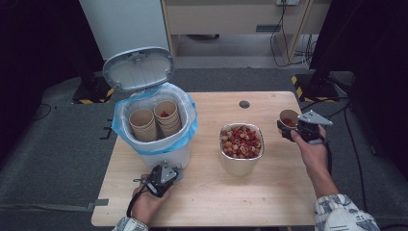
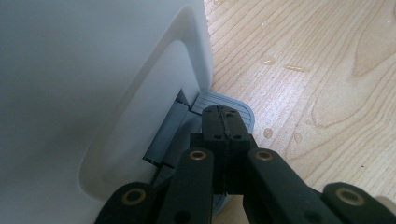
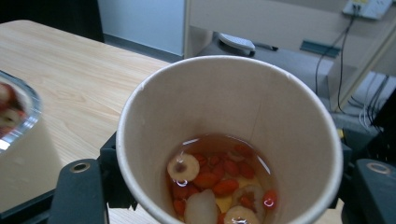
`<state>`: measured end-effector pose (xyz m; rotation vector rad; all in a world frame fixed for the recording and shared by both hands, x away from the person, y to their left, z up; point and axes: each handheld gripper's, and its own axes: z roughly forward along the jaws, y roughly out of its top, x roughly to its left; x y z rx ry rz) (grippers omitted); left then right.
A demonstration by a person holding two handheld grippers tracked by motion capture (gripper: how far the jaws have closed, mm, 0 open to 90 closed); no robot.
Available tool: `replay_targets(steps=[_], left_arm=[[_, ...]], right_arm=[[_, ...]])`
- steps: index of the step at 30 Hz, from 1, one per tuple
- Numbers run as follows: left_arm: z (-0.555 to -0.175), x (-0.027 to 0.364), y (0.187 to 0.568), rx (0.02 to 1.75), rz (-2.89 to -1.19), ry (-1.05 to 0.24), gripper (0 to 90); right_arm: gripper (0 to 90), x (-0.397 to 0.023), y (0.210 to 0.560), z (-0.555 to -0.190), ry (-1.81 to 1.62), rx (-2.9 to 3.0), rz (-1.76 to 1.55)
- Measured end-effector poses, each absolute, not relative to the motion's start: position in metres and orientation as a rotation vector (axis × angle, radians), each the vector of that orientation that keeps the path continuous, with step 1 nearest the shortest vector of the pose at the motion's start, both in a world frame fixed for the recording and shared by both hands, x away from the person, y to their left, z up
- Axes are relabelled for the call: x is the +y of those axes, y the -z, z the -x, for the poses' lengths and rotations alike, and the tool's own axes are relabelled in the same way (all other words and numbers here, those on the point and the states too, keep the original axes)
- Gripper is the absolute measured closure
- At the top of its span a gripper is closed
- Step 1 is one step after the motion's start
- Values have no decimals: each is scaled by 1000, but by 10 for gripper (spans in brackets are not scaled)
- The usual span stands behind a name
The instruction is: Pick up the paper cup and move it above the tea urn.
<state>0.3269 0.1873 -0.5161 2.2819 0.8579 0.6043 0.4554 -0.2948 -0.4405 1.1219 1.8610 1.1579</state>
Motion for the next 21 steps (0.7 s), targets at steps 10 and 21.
replay_targets(steps=[10, 21], left_arm=[[-327, 187, 516, 859, -2282, -603, 899], [-327, 187, 516, 858, -2281, -605, 899]], right_arm=[[293, -273, 417, -458, -1152, 1923, -998], [294, -262, 406, -459, -1150, 1956, -949]])
